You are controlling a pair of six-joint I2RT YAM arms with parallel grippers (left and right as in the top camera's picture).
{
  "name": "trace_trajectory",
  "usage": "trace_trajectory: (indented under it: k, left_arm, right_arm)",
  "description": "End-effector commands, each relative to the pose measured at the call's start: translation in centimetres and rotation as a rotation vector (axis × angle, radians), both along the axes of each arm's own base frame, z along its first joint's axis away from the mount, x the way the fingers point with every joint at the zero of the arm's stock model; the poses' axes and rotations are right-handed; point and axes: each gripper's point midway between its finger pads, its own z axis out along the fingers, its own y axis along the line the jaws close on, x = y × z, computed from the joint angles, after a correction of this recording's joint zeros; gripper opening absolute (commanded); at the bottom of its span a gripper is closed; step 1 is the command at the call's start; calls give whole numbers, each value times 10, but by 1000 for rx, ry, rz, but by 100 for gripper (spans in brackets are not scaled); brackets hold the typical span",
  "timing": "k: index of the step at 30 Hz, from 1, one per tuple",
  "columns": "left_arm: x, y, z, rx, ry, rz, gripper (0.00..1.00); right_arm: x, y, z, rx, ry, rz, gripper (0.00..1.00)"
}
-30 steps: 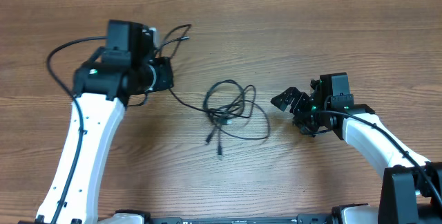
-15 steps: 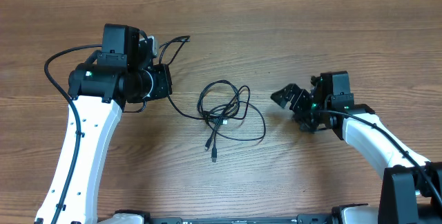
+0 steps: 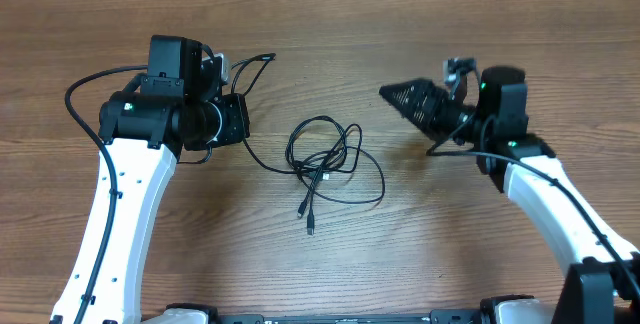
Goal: Untangle cables
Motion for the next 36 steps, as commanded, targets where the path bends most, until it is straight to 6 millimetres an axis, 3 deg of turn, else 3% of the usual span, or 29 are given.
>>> trace_trajectory:
  k: [1,5,10,13,19,29,36]
  left_arm:
    - [0,-4,8,-23,-20,-4,4]
    - [1,-4,8,-23,-21,-4,4]
    - [6,-4,11,-31,-37,17,4]
    - [11,-5,13,-36,-59,20,4]
    - [15,-2,15,-43,-60,74,4]
    - [15,6,12,-3,-60,94,4]
    - [18,7,14,3,-76,94,4]
  right_arm:
    - [15,-9,45,-42,-60,-67,99]
    - [7,-26,23,-156,108,-173,100]
    - [-39,-32,-25,-247,429,-238,100]
    - [-63,-17,-36,-272,529,-205,100]
    - [-92,39,-38,-316,529,-101,100]
    - [-113,79,-40,-362,502,-77,100]
    - [-122,99,-55,-306,551,-109,100]
